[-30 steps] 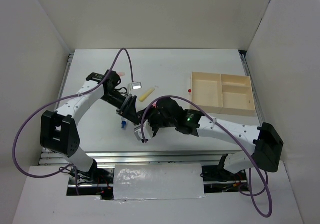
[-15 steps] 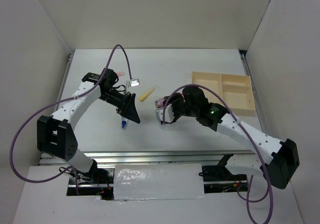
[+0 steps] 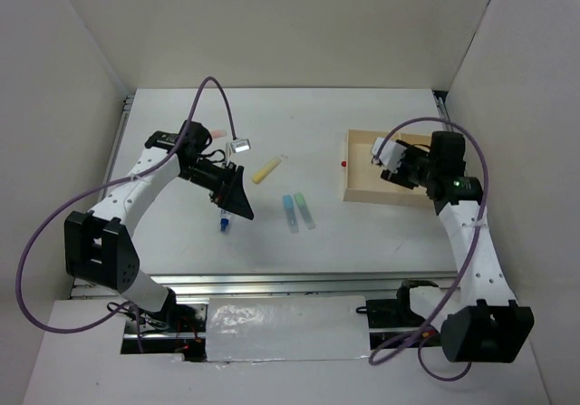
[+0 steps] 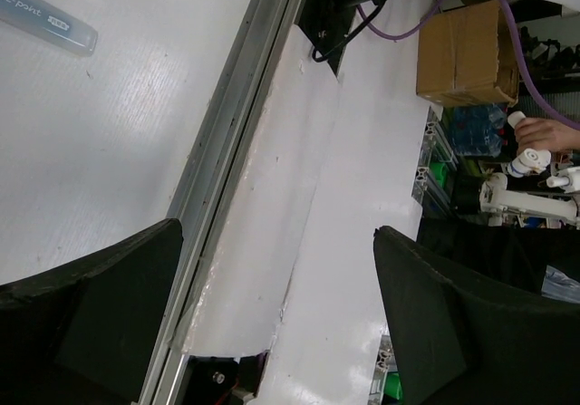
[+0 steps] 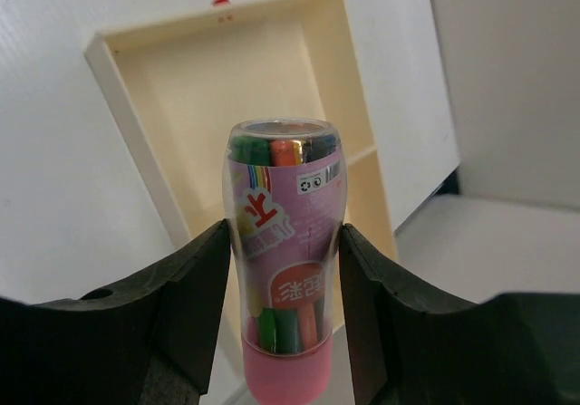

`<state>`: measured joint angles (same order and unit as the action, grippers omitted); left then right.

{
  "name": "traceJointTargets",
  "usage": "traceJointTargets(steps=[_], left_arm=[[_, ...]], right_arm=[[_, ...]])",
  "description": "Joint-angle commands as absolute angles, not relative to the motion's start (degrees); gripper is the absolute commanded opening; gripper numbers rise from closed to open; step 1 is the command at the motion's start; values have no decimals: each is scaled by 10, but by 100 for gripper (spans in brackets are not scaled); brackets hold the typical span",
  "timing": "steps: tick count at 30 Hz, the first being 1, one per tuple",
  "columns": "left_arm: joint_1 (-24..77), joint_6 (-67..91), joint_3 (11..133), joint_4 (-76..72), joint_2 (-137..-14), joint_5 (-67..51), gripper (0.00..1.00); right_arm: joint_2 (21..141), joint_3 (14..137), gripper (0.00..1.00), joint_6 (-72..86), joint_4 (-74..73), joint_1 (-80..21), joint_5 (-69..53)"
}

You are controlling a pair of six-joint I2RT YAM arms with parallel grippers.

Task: Sort the stationery into containers
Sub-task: Place the pen in the storage box.

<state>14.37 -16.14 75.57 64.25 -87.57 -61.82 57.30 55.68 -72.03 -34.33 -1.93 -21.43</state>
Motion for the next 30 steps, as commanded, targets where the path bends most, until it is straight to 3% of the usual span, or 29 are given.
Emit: traceJointTargets(steps=[1,8,16,30], left_arm=[[141,-167,771,646,-883,-647,99],[139,-164,765,640,-885,-643,99],[130,-159,758,634,-885,-639,99],[124,-153,764,631,-911,-646,99]], right_arm=[[612,624,0,-650,-373,72,-291],[633,577,0,-757,-365,141,-311],[743,668,0,-737,-435,148,-324],[852,741,0,-600,-485,132,-142]])
